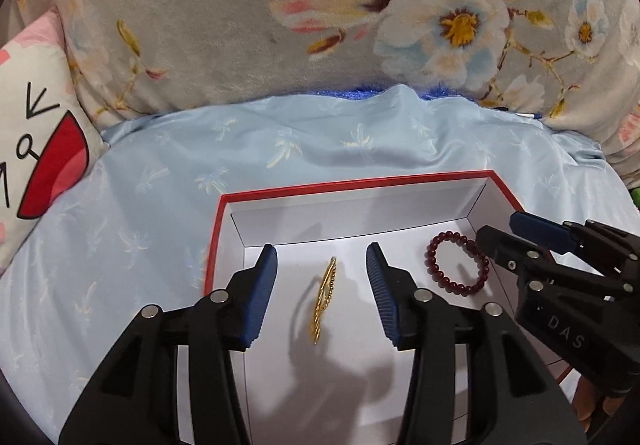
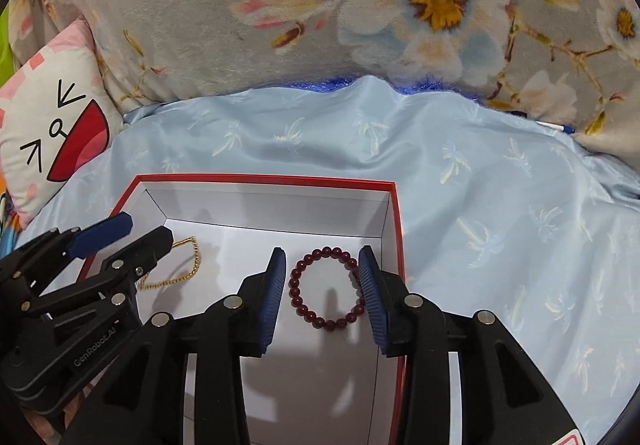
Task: Organize jewelry
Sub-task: 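Open both tools to drop the bracelets into the red box, then withdraw both open tools from the box toward the remaining jewelry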
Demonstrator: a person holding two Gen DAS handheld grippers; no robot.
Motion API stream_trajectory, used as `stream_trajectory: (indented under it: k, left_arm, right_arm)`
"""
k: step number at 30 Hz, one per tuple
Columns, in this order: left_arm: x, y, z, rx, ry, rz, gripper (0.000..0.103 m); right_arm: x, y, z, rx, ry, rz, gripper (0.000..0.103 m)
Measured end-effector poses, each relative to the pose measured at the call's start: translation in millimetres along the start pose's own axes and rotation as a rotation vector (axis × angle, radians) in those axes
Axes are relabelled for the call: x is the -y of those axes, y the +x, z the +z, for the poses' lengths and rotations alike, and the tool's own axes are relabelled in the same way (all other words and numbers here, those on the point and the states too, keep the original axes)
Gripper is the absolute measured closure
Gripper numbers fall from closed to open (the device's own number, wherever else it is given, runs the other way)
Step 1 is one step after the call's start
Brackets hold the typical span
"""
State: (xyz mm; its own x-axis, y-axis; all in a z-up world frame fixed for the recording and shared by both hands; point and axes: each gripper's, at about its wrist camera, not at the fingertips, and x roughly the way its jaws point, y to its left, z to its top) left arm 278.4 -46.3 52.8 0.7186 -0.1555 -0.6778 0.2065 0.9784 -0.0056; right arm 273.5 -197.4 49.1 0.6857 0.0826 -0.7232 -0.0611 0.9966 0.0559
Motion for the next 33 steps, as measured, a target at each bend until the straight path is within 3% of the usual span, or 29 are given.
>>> stream_trajectory:
  k: [16,33]
  left_arm:
    - [0.8,-60.1,-18.8,0.021,-0.03,0.002,0.059]
    - [-0.6,-141.0,-72.4,0.055,-0.043,0.0,0.059]
  right_arm:
    - [-7.8,-80.4,-20.2,0.083,0.004,0.031,0.065]
    - [-17.8,-162.6,-103.7,0.109,0.026,0.034,0.064]
